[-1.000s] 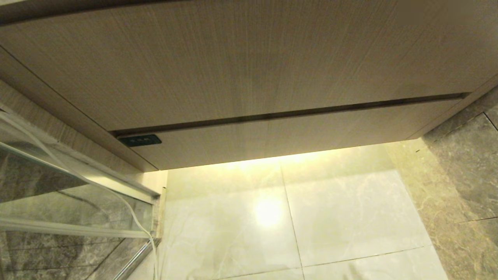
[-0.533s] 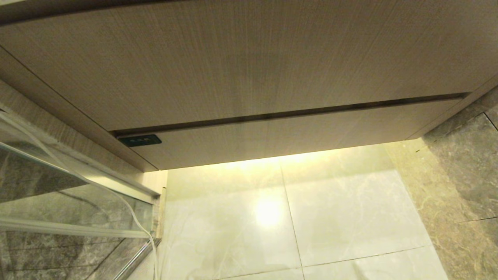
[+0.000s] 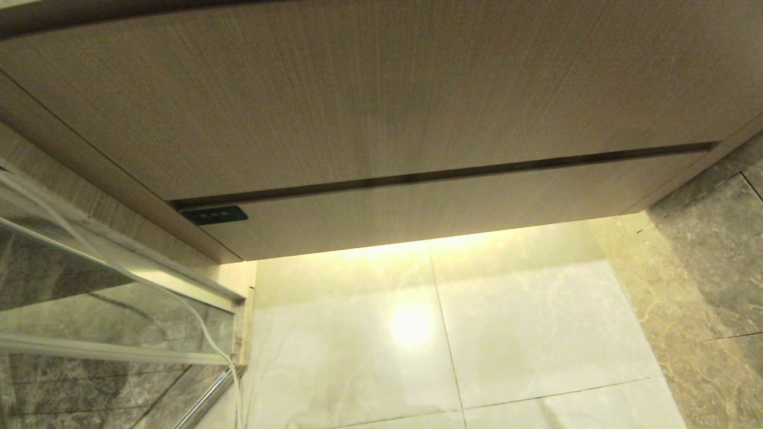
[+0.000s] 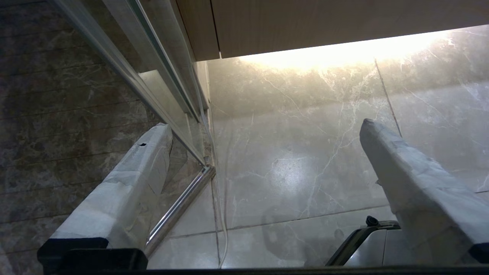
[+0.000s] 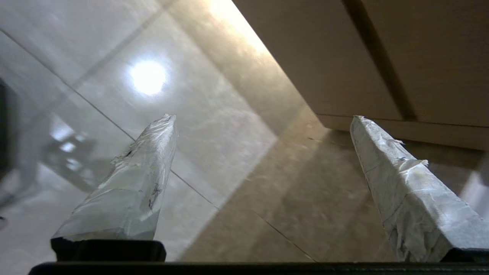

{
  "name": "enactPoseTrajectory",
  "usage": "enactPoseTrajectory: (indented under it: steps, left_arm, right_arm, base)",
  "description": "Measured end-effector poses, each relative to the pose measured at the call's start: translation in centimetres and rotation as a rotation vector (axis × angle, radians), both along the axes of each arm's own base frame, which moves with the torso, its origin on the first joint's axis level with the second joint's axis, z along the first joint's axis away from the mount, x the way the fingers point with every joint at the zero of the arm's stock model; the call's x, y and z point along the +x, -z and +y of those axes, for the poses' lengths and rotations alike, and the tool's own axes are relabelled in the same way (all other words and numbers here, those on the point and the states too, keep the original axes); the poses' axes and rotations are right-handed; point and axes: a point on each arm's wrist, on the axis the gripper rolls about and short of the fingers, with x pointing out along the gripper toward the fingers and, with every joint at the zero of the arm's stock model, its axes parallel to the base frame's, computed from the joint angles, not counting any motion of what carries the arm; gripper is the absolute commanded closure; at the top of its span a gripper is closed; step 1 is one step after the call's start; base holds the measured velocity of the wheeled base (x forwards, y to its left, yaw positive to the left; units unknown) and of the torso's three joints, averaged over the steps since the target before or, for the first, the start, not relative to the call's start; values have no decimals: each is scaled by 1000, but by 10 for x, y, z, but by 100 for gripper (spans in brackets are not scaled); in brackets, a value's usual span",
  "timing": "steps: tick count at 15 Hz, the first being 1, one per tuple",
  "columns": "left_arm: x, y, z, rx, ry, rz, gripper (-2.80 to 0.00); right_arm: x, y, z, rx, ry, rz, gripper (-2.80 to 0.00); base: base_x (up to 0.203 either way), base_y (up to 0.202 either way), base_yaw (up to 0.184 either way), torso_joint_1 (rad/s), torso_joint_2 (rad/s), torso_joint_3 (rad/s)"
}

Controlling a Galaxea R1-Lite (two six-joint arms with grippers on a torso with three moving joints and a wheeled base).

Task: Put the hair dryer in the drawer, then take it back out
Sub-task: Pull open the drawer

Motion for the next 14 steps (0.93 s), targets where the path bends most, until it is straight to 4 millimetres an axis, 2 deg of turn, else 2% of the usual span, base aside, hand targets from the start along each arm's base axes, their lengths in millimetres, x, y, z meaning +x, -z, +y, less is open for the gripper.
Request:
enactPoseTrajectory:
  steps: [5,12,14]
  left_arm:
    - [0,0,0,0,0,0,-280]
    - [0,0,0,0,0,0,-280]
    - [0,0,0,0,0,1,-280]
  right_arm:
    - [43,-4,-3,198,-208,150,-280]
    - [56,-2,-5,217,-216,197,-280]
    - [63,-12,-5,240,-232,174,-280]
  base:
    - [0,0,0,0,0,0]
    - [0,0,0,0,0,0]
    - [0,0,0,0,0,0]
